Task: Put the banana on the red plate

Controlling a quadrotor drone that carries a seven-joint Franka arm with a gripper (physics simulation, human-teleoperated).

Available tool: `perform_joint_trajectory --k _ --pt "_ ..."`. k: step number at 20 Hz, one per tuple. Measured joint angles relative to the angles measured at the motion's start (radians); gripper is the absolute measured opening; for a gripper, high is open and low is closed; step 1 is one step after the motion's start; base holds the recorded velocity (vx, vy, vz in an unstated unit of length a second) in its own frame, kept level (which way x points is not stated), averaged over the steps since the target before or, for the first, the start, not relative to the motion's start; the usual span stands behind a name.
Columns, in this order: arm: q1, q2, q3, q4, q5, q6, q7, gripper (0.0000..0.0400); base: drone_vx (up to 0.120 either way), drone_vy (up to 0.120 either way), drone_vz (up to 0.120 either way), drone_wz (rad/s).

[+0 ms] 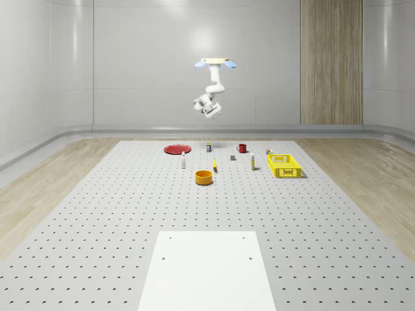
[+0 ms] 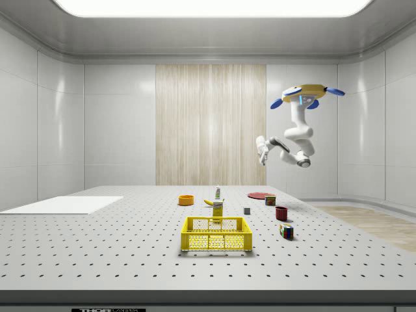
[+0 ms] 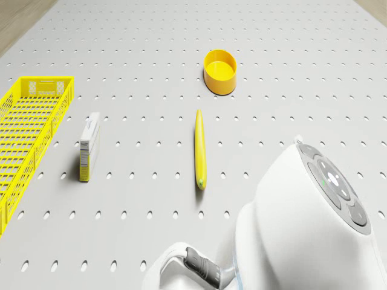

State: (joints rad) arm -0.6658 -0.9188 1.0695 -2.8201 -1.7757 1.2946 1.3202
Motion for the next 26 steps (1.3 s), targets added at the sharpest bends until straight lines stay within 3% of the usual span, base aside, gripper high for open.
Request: perform_joint_trajectory --k 5,10,16,22,26 --pt "-0.196 -0.057 0.102 -0.059 -0.155 -0.09 0.131 0.04 0.12 0.0 -0.12 0.0" --pt "-0.297 -0.101 0.151 -0.073 -0.201 -0.126 0.198 0.04 0.12 -0.096 -0.12 0.0" --pt "-0.353 -0.142 0.181 -0.076 -0.207 -0.126 0.237 0.04 0.12 -0.107 -0.107 0.0" --pt "-0.38 -0.177 0.199 -0.075 -0.196 -0.107 0.259 0.04 0.12 0.0 0.0 0.0" --pt "-0.391 -0.199 0.208 -0.073 -0.185 -0.09 0.269 0.04 0.12 0.11 0.0 0.0"
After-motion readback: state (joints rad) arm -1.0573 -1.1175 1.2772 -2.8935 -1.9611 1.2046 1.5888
